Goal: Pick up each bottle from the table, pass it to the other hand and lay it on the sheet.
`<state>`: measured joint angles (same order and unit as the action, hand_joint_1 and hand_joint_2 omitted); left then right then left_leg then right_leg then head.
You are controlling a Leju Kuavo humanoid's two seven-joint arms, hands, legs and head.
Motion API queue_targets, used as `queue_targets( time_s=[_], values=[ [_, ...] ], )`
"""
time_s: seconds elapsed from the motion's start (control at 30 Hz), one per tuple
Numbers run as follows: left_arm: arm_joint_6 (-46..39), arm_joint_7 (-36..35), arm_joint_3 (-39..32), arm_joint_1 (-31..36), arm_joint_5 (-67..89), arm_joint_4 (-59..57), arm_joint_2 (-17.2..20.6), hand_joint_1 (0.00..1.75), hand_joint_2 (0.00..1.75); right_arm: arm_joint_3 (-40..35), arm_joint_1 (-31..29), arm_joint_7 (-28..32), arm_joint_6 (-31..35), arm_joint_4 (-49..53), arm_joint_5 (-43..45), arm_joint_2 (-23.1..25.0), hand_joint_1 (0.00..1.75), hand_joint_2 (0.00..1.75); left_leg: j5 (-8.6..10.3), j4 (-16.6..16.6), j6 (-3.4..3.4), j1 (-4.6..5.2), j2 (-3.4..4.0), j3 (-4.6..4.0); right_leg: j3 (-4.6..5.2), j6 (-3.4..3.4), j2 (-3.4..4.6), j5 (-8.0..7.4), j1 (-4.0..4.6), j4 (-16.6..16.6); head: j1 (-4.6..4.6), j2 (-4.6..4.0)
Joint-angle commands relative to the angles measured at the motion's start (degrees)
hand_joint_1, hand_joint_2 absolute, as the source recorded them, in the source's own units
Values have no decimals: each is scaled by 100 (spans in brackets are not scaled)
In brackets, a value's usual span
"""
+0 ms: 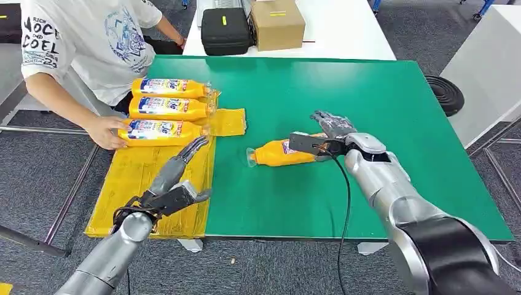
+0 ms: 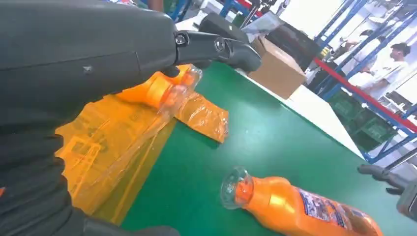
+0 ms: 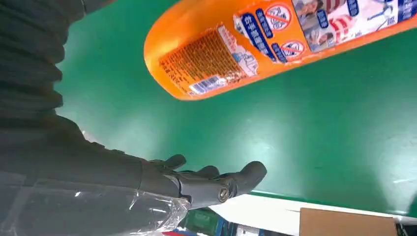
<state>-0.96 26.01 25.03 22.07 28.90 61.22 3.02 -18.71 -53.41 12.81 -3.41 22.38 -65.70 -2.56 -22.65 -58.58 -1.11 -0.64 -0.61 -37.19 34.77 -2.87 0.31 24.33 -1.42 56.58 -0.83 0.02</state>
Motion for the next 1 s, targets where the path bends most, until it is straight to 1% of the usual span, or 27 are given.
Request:
queue_targets(
  time_s=[0.03,0.07,0.13,0.3,0.33,0.47,0.5,0.6,0.63,0.7,0.73,0.77,0.97,1.0],
  values=[
    [43,3,-16,298,47,-574,-228,0,175,-270,-342,-323,9,-729,-94,-135,0,175,-12,-3,0,-2,3,25,-29,16,-6,11,6,-2,-2,0],
    [56,8,7,350,46,-673,-257,0,175,-252,-313,-349,15,-758,-97,-174,0,175,-5,-1,-1,-1,-10,15,-22,11,-17,8,3,-2,-2,0],
    [48,39,29,384,36,-818,-287,0,175,-193,-256,-412,-8,-826,-96,-214,0,175,-6,-1,0,-2,-17,25,-34,17,-27,12,5,-5,-2,0],
    [41,68,51,405,27,-934,-297,0,175,-192,-145,-605,-75,-928,-166,-241,0,175,-3,1,1,-1,-2,10,-12,8,-8,3,-5,-6,-2,0],
    [52,70,66,427,27,-985,-306,0,175,-156,-112,-638,-79,-926,-151,-254,0,175,-7,4,2,-3,-7,26,-31,17,-17,8,-1,-9,-2,0],
    [75,103,116,492,10,-1117,-342,0,175,-41,-5,-695,-70,-957,-102,-325,0,175,-4,0,1,-2,-7,13,-15,9,-13,5,-2,-7,-2,0],
    [79,100,123,504,11,-1132,-347,0,175,-38,2,-696,-74,-957,-103,-337,0,175,-8,0,2,-3,-10,24,-27,15,-19,10,0,-7,-4,0],
    [76,116,122,533,-17,-1198,-348,0,175,55,73,-714,-42,-953,-56,-365,0,175,-2,0,0,0,-6,9,-9,8,-12,3,-3,-5,-2,0],
    [71,118,117,536,-22,-1206,-348,0,175,72,87,-713,-26,-948,-45,-369,0,175,-6,-1,1,-3,-13,20,-24,13,-22,9,1,-7,-2,0],
    [65,119,115,536,-27,-1206,-337,0,175,60,134,-674,56,-922,-69,-372,0,175,-8,1,1,-3,-1,21,-22,12,-9,6,0,-9,-4,0],
    [67,119,116,531,-27,-1191,-331,0,175,24,139,-655,88,-910,-101,-373,0,175,-10,1,1,-3,-5,31,-34,16,-16,10,2,-10,-2,0],
    [68,118,116,527,-30,-1181,-327,0,175,6,138,-636,122,-908,-125,-371,0,175,-5,0,1,-4,-7,18,-21,12,-16,6,1,-8,-2,0],
    [64,112,104,527,-38,-1152,-318,0,175,-34,79,-533,217,-894,-194,-342,0,175,-8,-1,2,-2,0,19,-20,15,-9,7,-2,-5,-2,0],
    [70,112,105,529,-38,-1142,-317,0,175,-76,53,-503,301,-871,-262,-337,0,175,-3,-1,1,-1,-1,8,-8,8,-7,3,-5,-4,-2,0]
  ],
)
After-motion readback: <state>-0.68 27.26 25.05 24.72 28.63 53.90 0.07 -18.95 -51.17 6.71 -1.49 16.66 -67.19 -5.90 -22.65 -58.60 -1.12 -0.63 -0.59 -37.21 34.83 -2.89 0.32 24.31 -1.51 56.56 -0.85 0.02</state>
